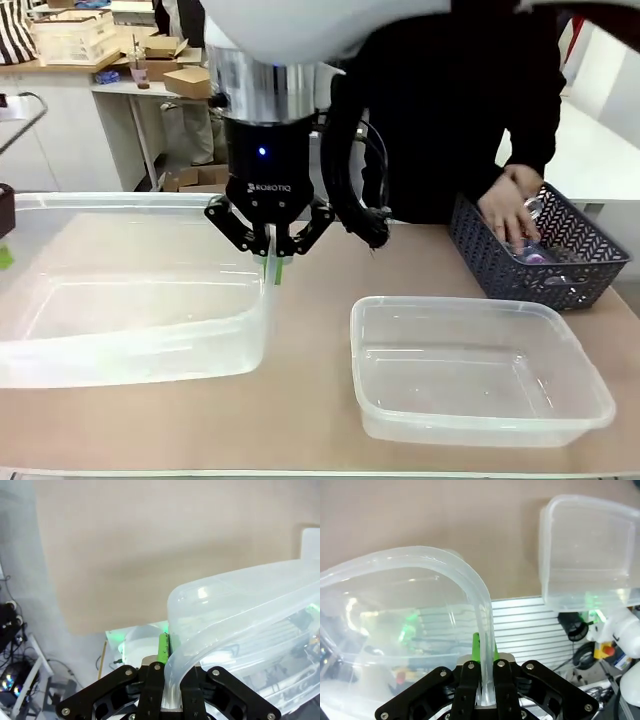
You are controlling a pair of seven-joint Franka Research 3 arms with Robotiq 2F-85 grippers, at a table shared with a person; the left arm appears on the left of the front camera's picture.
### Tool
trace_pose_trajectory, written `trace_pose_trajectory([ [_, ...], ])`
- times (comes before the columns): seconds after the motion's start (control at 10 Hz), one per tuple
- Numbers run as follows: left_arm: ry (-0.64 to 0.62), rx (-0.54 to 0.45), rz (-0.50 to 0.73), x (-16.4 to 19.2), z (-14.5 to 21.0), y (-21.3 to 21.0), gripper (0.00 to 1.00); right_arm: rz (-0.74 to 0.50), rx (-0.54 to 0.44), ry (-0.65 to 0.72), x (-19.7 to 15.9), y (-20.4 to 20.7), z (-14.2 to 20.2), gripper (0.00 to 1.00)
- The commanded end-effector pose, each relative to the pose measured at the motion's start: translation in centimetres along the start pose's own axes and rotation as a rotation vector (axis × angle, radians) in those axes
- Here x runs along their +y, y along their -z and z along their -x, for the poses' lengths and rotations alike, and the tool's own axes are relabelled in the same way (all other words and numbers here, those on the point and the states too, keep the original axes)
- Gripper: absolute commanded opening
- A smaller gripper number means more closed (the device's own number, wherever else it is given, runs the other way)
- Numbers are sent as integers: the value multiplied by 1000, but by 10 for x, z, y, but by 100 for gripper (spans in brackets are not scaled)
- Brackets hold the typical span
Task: Sort the waste into each basket.
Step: Pick up the Organizing box on the left side of the table and lift it.
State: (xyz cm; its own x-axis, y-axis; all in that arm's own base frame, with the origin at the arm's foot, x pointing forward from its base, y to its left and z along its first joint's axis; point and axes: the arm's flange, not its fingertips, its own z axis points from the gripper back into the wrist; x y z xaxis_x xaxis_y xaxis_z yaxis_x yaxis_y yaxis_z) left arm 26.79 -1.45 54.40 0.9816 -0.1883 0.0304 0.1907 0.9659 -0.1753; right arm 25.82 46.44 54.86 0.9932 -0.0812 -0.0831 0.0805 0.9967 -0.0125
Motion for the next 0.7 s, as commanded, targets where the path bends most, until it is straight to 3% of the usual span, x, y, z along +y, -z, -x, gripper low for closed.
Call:
trace_pose_trajectory([
  [0.0,21,-3,0,0,-2,7,0,-12,1,15,-4,14,1,0],
  [0.1,0,0,0,0,0,0,4,0,0,0,0,0,0,4],
  [0.2,18,57,63,-18,-10,20,4,-59,-8,48,-41,5,-8,4],
  [0.3,-61,-13,133,-49,-32,23,4,-52,-33,112,-78,5,-20,4],
  [0.4,-18,36,184,-80,-50,27,4,-37,-59,142,-112,5,-31,4],
  [0.6,-86,103,238,-145,-104,40,4,-25,-84,145,-169,11,-33,4],
])
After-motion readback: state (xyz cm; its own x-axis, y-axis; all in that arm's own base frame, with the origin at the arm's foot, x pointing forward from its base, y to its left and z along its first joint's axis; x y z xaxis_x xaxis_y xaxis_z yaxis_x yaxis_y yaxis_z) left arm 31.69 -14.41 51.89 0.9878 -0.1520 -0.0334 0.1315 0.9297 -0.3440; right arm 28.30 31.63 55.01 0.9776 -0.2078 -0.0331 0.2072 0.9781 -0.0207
